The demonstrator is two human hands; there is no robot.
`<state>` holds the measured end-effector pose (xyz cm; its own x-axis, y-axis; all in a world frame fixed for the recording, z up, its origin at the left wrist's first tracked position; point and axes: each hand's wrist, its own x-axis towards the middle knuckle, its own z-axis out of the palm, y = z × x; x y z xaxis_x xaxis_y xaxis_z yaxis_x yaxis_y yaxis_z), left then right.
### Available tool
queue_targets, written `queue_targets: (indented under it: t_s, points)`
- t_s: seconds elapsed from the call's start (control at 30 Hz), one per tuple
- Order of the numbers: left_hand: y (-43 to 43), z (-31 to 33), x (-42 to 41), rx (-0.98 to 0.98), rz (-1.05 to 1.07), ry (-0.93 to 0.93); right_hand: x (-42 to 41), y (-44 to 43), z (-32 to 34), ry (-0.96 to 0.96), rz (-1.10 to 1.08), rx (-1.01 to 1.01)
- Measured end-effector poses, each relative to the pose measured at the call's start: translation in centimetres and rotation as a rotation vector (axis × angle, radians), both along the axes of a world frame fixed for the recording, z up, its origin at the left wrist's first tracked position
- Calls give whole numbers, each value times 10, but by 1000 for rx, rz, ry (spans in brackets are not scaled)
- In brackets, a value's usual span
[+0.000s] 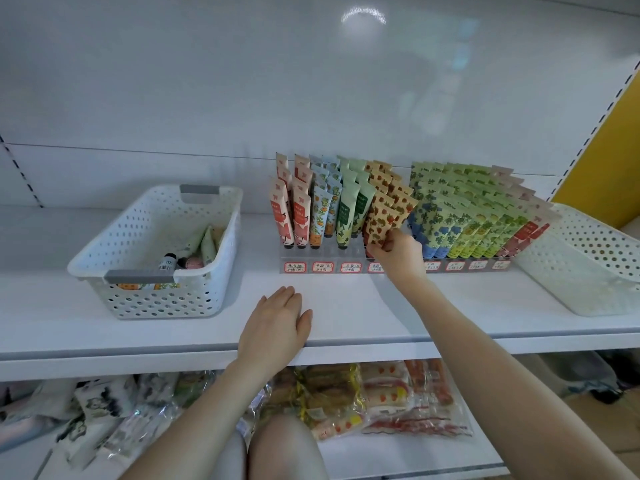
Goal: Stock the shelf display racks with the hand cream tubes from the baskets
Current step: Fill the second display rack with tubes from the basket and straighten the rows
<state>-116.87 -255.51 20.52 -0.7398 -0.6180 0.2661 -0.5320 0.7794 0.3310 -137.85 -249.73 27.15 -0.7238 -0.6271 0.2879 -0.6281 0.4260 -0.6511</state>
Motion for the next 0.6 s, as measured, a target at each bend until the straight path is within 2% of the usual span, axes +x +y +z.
queue_targets:
  t_s: [0.43,0.6]
  points:
    - [-1,2,-2,-37,-22,-49,9,19,11,-54,-8,-33]
    - [13,39,11,-113,-86,191,23,29,33,-25,15,-101]
